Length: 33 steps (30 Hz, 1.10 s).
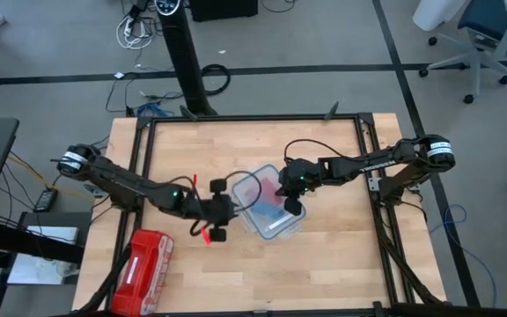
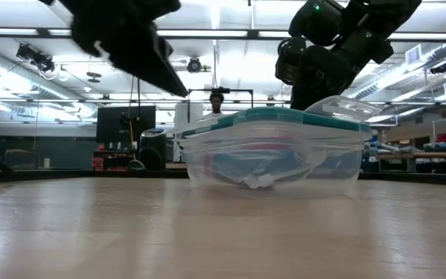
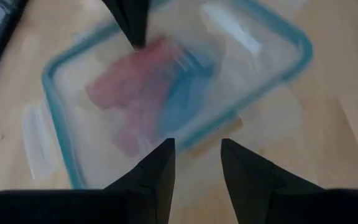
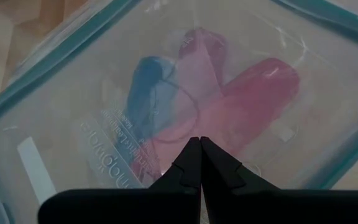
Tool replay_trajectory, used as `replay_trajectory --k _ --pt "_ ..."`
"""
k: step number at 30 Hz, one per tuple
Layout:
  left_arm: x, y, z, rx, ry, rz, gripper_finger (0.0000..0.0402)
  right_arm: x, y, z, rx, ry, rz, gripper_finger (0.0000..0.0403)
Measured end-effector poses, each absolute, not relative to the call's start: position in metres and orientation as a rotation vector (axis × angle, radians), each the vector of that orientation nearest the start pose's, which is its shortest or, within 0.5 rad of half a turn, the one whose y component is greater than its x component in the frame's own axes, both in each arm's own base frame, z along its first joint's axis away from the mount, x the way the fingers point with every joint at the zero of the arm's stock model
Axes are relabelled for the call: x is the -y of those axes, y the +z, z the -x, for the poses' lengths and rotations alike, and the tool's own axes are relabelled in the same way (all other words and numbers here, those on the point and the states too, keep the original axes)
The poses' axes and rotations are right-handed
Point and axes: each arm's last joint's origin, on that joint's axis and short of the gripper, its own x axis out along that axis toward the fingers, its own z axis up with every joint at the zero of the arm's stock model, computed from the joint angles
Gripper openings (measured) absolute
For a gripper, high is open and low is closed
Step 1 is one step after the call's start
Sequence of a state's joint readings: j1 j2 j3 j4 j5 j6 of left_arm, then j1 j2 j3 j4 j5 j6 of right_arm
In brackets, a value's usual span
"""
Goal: Roll bandage
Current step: Close the transparent container
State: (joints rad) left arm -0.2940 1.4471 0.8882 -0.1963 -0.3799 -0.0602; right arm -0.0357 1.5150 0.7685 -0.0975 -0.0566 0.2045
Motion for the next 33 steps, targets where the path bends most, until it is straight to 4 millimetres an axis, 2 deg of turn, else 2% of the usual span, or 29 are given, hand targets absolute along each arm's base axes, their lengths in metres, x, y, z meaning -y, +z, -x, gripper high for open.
replay_trajectory --k 5,7,13,17,22,30,33 --pt "0.095 0.212 -0.279 -0.771 0.055 -0.252 0.0135 0.009 0.173 -0.290 -0.841 -0.067 -0.232 0.0001" --pt "0.099 0.206 -0.282 -0.774 0.060 -0.265 0.0135 0.009 0.173 -0.290 -0.839 -0.067 -0.232 0.0001" --pt "0.099 0.170 -0.297 -0.848 0.115 -0.322 0.0135 0.009 0.173 -0.290 -0.838 -0.077 -0.252 0.0001" --pt "0.093 0.148 -0.311 -0.828 0.250 -0.371 0.0135 0.009 0.172 -0.290 -0.843 -0.064 -0.268 0.0001" --pt "0.091 0.142 -0.324 -0.733 0.290 -0.386 0.0135 0.008 0.172 -0.288 -0.860 -0.057 -0.269 0.0001" --pt "0.089 0.149 -0.332 -0.634 0.304 -0.361 0.0135 0.007 0.171 -0.289 -0.859 -0.032 -0.260 0.0001" --pt "0.086 0.145 -0.337 -0.621 0.322 -0.363 0.0135 0.007 0.171 -0.289 -0.859 -0.032 -0.260 0.0001"
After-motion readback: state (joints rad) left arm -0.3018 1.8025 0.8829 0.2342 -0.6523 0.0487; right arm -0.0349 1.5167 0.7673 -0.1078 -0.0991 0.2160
